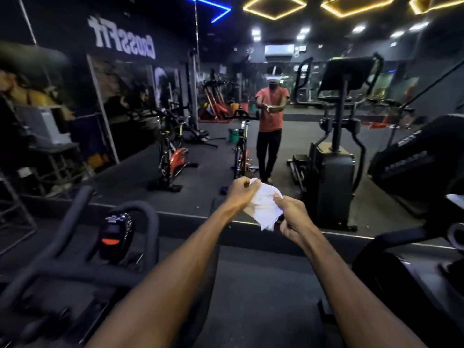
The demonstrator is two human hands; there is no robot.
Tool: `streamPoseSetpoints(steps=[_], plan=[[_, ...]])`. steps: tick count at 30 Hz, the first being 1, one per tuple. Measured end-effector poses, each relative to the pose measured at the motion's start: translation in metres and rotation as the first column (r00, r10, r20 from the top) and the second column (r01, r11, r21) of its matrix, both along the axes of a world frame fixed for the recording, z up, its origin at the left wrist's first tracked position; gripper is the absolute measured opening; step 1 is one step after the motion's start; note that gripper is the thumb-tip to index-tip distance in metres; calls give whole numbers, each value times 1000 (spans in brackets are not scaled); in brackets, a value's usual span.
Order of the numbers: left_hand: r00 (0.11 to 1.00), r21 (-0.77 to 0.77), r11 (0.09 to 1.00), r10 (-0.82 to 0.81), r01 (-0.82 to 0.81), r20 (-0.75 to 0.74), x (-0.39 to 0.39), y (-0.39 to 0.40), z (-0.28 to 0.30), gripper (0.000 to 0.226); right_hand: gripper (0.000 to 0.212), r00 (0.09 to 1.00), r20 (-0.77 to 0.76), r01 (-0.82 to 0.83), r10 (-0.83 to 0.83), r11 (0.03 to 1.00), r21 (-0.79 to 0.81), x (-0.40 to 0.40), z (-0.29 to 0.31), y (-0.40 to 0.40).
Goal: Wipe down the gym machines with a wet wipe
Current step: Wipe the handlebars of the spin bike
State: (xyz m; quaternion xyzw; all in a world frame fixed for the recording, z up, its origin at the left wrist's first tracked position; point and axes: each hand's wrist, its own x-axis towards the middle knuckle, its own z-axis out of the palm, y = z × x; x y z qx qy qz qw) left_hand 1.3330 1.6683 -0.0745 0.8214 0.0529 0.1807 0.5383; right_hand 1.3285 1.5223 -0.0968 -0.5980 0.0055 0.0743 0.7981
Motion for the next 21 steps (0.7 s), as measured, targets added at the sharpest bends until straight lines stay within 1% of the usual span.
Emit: streamPoseSetpoints(steps=[2, 5, 7, 9, 10, 11, 12, 13, 14, 15, 16, 17, 18, 19, 21], plan=[[999, 11, 999, 45, -45, 11, -13, 23, -6, 19, 21, 999, -43, -11, 12, 999, 30, -3, -4, 23], [988, 70, 986, 147, -150, 55, -33, 51, -9, 15, 17, 998, -67, 3, -3, 1000, -8, -8, -8, 52], [976, 128, 967, 216, -219, 38, -45, 67, -12, 16, 11, 996, -84, 12, -13, 1000, -13, -13, -8, 70], [964, 134, 954, 266, -267, 31, -54, 78, -17, 18, 11, 992, -121, 44, -41, 999, 21, -20, -9, 86], [956, 122, 948, 293, -294, 26, -59, 82, -21, 17, 9, 990, -111, 87, -85, 996, 18, -22, -11, 93], [949, 109, 942, 316, -316, 23, -63, 86, -25, 16, 5, 987, -79, 139, -141, 990, -27, -23, -14, 98], [944, 98, 939, 330, -330, 16, -67, 88, -29, 15, 12, 980, -45, 189, -195, 977, -100, -24, -19, 103], [945, 83, 942, 327, -327, 7, -70, 91, -33, 14, 24, 974, -12, 222, -228, 956, -192, -28, -23, 107], [950, 64, 949, 311, -310, -2, -73, 92, -36, 13, 35, 974, 39, 226, -224, 933, -279, -29, -31, 113], [955, 46, 954, 295, -295, -1, -75, 94, -39, 14, 41, 981, 107, 191, -163, 909, -371, -35, -34, 121], [958, 44, 957, 285, -285, 4, -79, 95, -42, 17, 47, 983, 173, 140, -68, 881, -451, -41, -38, 131], [958, 47, 957, 287, -287, 10, -81, 96, -45, 21, 54, 974, 224, 86, 36, 855, -512, -48, -39, 141], [954, 50, 953, 299, -299, 10, -85, 96, -45, 25, 59, 960, 262, 68, 95, 830, -553, -50, -41, 150], [947, 37, 946, 322, -322, -1, -87, 98, -47, 28, 62, 961, 255, 66, 107, 807, -586, -50, -40, 158], [934, -14, 935, 354, -355, -37, -90, 100, -53, 27, 61, 961, 270, 127, 59, 774, -620, -48, -37, 164]])
